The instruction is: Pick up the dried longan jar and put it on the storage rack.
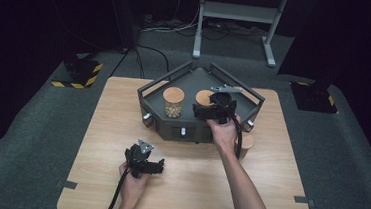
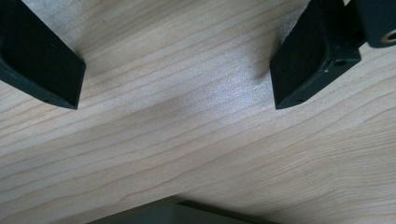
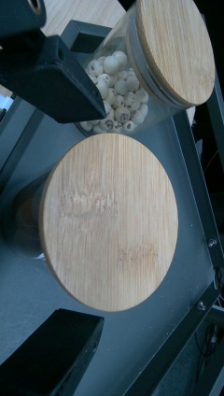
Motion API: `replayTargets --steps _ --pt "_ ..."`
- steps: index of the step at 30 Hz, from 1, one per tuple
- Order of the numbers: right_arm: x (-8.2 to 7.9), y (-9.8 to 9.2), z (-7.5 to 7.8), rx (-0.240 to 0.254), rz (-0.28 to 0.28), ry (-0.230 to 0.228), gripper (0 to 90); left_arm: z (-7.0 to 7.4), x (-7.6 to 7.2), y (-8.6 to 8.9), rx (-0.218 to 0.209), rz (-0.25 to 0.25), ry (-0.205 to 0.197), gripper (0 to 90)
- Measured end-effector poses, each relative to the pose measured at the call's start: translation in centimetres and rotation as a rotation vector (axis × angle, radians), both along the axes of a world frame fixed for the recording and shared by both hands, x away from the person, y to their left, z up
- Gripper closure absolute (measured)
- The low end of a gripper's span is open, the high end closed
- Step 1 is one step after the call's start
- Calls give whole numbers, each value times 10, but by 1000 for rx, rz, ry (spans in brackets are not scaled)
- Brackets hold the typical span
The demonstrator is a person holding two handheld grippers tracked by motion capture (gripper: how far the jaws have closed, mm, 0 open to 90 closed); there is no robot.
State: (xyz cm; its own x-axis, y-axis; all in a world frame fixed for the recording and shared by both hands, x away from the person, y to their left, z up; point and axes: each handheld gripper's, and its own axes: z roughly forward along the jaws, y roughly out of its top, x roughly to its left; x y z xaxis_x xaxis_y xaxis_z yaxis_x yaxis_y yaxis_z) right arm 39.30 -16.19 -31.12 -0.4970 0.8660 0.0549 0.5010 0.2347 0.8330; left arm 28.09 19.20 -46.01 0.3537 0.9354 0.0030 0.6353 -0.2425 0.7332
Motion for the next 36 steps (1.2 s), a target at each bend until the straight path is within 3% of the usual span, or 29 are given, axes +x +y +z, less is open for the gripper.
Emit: replayTargets --steps 7,15,21,36 --pt "-3 -6 1 20 5 -6 18 0 0 0 2 -1 -1 32" --pt "-3 -14 3 34 48 -4 25 0 0 0 1 0 -1 32" --pt "-7 -15 5 17 68 -12 27 0 0 0 1 -1 0 32" --pt "-18 -32 2 35 68 -31 28 0 0 0 2 -1 1 32"
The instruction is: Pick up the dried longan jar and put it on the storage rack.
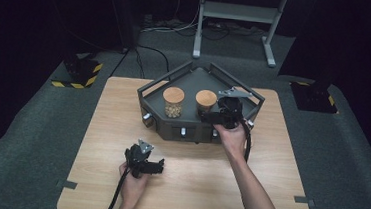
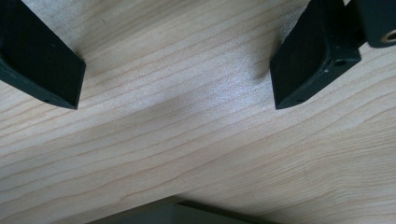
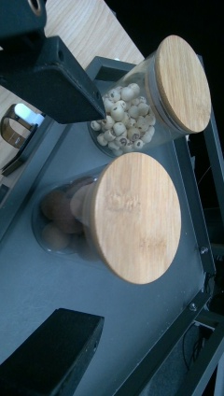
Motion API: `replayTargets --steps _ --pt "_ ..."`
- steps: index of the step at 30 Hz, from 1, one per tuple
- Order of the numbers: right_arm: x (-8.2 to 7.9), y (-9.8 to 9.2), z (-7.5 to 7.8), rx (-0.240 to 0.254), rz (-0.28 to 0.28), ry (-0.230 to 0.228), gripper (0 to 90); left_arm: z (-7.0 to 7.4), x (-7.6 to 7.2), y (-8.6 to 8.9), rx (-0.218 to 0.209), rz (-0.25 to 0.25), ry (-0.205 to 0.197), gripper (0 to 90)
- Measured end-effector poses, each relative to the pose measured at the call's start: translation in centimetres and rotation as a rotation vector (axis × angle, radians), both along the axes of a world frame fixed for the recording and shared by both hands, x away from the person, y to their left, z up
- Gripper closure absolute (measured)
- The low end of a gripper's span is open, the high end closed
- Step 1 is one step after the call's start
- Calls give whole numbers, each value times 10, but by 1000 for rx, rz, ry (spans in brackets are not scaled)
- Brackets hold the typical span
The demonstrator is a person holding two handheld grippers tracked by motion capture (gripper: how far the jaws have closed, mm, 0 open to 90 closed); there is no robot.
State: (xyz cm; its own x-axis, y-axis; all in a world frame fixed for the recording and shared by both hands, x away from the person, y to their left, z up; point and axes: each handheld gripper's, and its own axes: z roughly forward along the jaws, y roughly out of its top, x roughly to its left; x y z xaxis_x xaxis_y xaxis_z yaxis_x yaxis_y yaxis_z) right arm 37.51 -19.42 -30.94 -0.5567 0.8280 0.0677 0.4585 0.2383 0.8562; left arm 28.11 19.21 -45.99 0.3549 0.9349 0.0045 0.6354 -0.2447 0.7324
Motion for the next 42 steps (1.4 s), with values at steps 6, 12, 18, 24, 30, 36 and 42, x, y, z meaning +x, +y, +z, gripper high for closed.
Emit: replayTargets --steps 6,12,18,24,30,36,42 --pt "-4 -5 0 -9 6 1 33 0 0 0 0 -1 1 32" --pt "-11 -10 -3 -14 -4 -1 44 0 0 0 0 0 0 32" --pt "-18 -14 -5 -33 -21 -7 48 0 0 0 0 0 0 32" --pt "-25 -21 -10 -30 -17 -13 50 0 0 0 0 0 0 32" --pt "-30 -27 -12 -26 -17 -10 51 0 0 0 0 0 0 32" --pt "-32 -28 -16 -24 -40 27 66 0 0 0 0 0 0 32" --pt "-36 -31 -21 -25 -49 30 68 0 0 0 0 0 0 32"
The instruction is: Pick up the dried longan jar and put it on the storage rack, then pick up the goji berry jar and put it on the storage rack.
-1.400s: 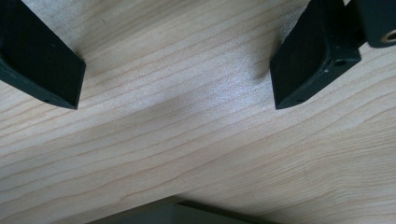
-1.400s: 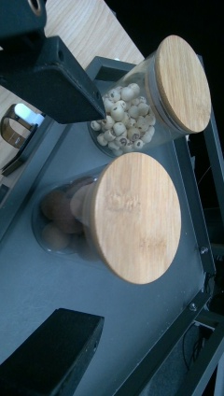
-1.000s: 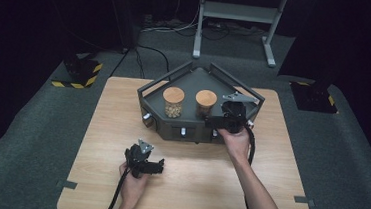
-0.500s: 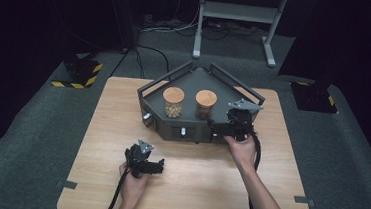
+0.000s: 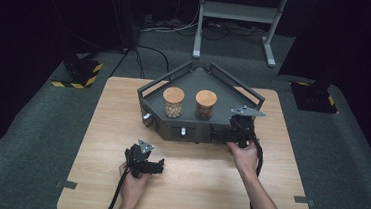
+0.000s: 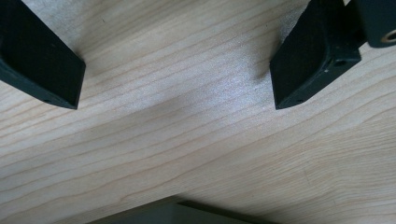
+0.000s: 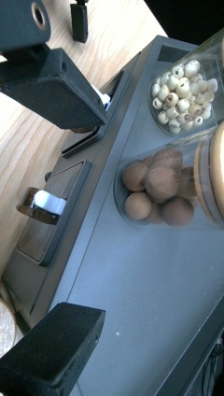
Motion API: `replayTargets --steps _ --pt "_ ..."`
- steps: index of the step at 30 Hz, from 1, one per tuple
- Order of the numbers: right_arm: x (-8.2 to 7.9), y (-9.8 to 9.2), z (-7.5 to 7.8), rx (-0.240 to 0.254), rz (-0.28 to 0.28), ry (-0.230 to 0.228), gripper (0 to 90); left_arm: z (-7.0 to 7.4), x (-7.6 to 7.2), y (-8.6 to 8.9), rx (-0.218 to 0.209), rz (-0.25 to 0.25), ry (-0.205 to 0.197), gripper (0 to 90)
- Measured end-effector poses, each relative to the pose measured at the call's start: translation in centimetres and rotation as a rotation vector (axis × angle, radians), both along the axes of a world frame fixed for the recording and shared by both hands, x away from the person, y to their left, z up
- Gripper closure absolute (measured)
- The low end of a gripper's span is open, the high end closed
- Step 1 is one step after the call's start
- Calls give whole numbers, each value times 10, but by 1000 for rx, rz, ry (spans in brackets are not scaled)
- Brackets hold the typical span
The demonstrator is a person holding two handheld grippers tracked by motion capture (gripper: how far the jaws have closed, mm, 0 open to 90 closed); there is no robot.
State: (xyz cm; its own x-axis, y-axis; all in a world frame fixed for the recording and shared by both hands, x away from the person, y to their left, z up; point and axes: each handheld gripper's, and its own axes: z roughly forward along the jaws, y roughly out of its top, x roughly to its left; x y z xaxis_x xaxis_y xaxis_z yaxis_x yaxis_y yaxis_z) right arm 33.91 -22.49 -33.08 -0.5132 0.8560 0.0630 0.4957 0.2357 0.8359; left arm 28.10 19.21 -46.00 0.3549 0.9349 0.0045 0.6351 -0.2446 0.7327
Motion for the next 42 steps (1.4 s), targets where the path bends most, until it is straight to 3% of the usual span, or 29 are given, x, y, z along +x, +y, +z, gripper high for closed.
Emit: replayTargets --steps 3,10,13,22,42 --pt "-2 -1 0 3 -6 -3 68 0 0 0 0 0 0 32" --pt "-7 2 2 -31 10 -31 59 0 0 0 0 0 0 32" --pt "-11 5 2 -52 -7 -44 58 0 0 0 0 0 0 32" --pt "-19 -9 -1 -42 -14 -57 54 0 0 0 0 0 0 32" --pt "-28 -38 -13 -29 -54 -39 54 0 0 0 0 0 0 32"
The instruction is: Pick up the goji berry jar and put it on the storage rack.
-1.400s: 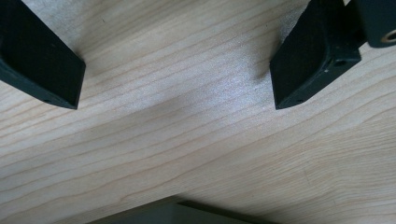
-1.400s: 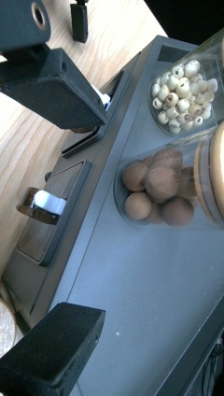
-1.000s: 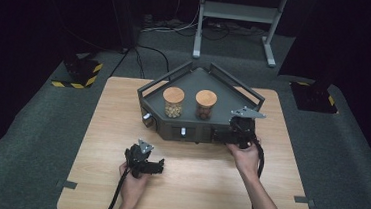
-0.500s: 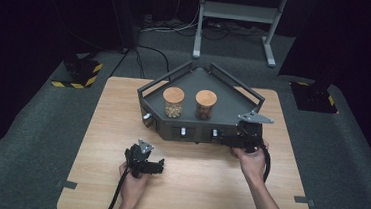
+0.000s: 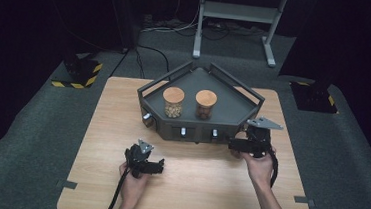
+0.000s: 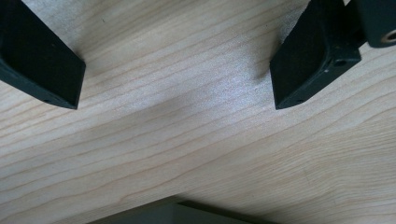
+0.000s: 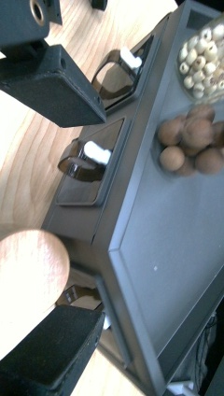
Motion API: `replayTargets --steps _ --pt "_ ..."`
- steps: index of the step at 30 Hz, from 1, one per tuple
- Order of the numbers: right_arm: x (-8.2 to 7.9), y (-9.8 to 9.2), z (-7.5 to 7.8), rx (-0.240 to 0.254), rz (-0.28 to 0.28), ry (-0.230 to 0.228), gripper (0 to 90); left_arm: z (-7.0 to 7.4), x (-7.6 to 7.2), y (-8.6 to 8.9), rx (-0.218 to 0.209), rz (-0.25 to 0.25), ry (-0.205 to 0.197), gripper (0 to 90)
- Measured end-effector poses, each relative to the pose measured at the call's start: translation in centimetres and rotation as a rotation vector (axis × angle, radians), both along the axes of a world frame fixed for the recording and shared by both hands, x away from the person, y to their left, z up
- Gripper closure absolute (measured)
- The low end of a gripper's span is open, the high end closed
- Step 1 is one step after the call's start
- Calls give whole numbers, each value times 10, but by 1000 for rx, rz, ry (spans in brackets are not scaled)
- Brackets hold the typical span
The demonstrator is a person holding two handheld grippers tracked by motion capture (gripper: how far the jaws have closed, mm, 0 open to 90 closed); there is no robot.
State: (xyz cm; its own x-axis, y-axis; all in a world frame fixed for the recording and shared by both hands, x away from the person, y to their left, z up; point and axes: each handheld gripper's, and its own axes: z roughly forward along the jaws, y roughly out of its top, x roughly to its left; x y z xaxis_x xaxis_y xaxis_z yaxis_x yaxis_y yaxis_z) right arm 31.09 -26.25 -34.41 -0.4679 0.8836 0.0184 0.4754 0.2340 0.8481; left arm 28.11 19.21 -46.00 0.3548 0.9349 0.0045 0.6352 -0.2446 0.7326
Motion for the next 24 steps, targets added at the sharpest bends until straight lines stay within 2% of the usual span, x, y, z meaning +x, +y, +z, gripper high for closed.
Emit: replayTargets --steps 7,24 --pt "-2 -12 -9 15 -20 22 55 0 0 0 0 0 0 32" --pt "0 -16 -28 -25 -76 51 55 0 0 0 0 0 0 32"
